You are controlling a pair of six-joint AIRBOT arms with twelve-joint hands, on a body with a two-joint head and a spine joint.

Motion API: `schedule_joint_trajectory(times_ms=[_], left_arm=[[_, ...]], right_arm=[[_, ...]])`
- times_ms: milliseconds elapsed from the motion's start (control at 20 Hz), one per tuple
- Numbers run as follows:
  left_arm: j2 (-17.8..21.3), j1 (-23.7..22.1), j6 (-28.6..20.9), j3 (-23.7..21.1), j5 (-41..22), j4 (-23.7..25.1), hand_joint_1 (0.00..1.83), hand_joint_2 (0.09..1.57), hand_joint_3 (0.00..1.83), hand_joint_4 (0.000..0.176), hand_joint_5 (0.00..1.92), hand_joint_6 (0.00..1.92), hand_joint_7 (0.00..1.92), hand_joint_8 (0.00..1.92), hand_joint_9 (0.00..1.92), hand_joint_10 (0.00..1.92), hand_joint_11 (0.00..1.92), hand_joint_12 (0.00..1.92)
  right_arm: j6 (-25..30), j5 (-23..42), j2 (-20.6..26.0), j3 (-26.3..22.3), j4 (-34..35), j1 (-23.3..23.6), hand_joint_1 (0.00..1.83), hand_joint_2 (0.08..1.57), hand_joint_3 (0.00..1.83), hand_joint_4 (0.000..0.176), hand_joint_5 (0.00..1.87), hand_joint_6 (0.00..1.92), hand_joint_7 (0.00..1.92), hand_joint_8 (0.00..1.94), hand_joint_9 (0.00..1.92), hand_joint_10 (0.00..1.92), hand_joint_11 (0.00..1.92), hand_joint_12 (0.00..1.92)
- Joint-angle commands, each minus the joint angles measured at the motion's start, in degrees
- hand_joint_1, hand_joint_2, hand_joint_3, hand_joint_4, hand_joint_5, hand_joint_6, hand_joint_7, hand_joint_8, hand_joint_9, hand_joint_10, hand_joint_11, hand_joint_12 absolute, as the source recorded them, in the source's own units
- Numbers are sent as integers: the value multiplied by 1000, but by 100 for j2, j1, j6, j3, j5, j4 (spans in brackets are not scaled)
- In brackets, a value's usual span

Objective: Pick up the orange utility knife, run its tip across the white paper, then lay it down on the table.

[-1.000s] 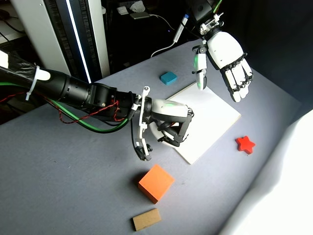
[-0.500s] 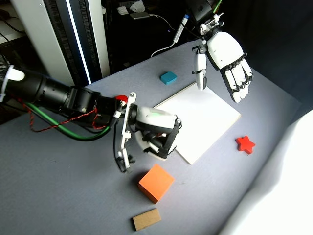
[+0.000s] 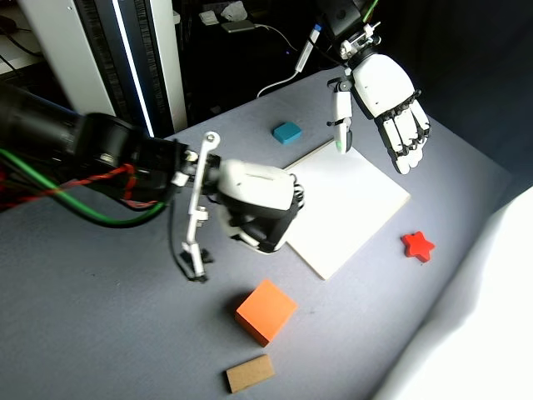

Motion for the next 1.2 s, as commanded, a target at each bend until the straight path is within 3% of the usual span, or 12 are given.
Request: schedule_joint_trajectory(times_ms=[0,300,350,400,450,550,600,750,850,950,1050,1150], left_arm=[[14,-14,-6,14,-464,336,185,1261,2,54,84,0,186,0,231,8,0,913],[19,12,1,-47,-464,346,187,1264,1,51,93,5,215,7,246,11,0,929],[20,21,2,-55,-463,346,174,1270,3,53,78,2,203,1,220,4,0,901],[20,35,2,-57,-463,346,174,1270,3,53,78,2,203,1,220,4,0,901],[20,40,2,-59,-463,361,192,1267,0,54,86,5,197,0,209,1,0,893],[20,43,2,-63,-463,371,191,1271,1,53,82,2,189,0,217,3,0,880],[20,43,2,-65,-463,371,191,1271,1,53,83,2,187,0,220,4,0,892],[20,49,2,-67,-463,371,188,1273,1,56,80,2,149,0,198,0,0,888],[20,49,1,-64,-464,371,181,1270,0,54,98,7,152,4,212,6,0,898],[20,44,-1,-54,-464,371,185,1270,0,51,94,4,156,5,215,6,0,905],[20,44,-9,-48,-464,371,180,1273,1,51,91,2,158,5,207,2,0,907],[20,44,-10,-46,-464,371,183,1275,1,46,92,2,161,3,206,2,0,875]], right_arm=[[-2,-312,53,-53,108,93,1440,1088,486,176,1429,1921,1600,1941,1720,1921,1802,1921],[642,571,341,-85,1332,36,1412,1025,554,176,1233,1921,1436,1941,1587,1921,1659,1921],[739,659,344,-76,1332,-14,1223,752,1226,0,814,1909,1069,1941,1389,1921,1403,1921],[777,670,333,-57,1333,-72,1223,752,1226,0,814,1909,1069,1941,1389,1921,1403,1921],[779,608,273,-7,1333,-159,1094,909,1022,0,569,1904,771,1941,920,1921,896,1921],[731,360,93,161,1333,-293,1034,1288,236,0,459,1716,582,1793,391,1891,456,1921],[723,297,8,249,1333,-332,987,1341,73,0,511,1663,357,1591,289,1795,339,1921],[670,269,-1,276,1333,-370,817,1230,0,0,127,704,305,625,195,1185,13,1787],[618,342,102,246,1332,-389,709,1172,0,0,51,309,229,164,110,720,0,1393],[593,369,243,203,1331,-422,597,1139,0,0,10,32,56,39,46,264,0,824],[605,423,431,77,1331,-417,503,1110,0,0,0,0,1,1,4,25,0,233],[764,547,745,-196,1331,-348,454,1068,0,0,0,0,0,0,0,0,0,8]])
